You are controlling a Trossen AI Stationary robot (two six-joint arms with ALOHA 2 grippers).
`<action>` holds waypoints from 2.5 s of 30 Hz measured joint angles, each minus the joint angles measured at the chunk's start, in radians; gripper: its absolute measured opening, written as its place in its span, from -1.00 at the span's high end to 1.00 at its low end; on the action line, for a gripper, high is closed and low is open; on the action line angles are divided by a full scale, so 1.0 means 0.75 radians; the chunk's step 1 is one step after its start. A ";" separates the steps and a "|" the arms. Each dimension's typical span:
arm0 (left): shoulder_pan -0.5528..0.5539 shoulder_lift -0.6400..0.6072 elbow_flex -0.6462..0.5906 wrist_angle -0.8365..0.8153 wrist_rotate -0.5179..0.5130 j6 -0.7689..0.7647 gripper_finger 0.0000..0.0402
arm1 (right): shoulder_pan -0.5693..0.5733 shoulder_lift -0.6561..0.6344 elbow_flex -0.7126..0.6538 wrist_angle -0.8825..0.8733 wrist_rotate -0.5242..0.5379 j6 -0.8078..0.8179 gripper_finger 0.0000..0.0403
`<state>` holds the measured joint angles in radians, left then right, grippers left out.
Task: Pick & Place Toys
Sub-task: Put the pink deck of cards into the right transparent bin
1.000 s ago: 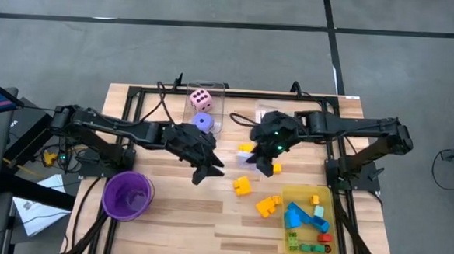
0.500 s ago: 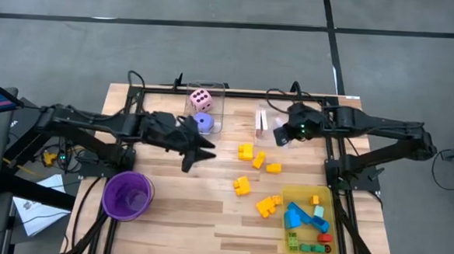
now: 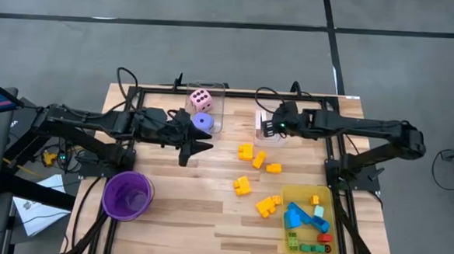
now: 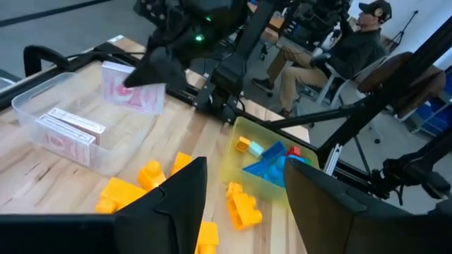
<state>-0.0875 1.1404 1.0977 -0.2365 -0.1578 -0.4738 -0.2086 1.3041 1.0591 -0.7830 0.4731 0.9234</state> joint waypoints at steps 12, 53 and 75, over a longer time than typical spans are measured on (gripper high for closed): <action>0.000 0.000 0.000 0.012 -0.011 -0.002 0.17 | -0.164 0.214 0.001 0.092 0.007 -0.099 0.71; 0.000 0.001 0.000 0.027 -0.005 -0.014 0.23 | -0.289 0.516 0.001 0.273 -0.001 -0.053 0.65; -0.056 0.001 0.000 0.027 0.017 -0.033 0.23 | -0.272 0.501 0.001 0.257 -0.002 -0.054 0.43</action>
<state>-0.1295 1.1412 1.0977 -0.2163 -0.1450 -0.4988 -0.4126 1.6799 1.0595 -0.5904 0.4714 0.8825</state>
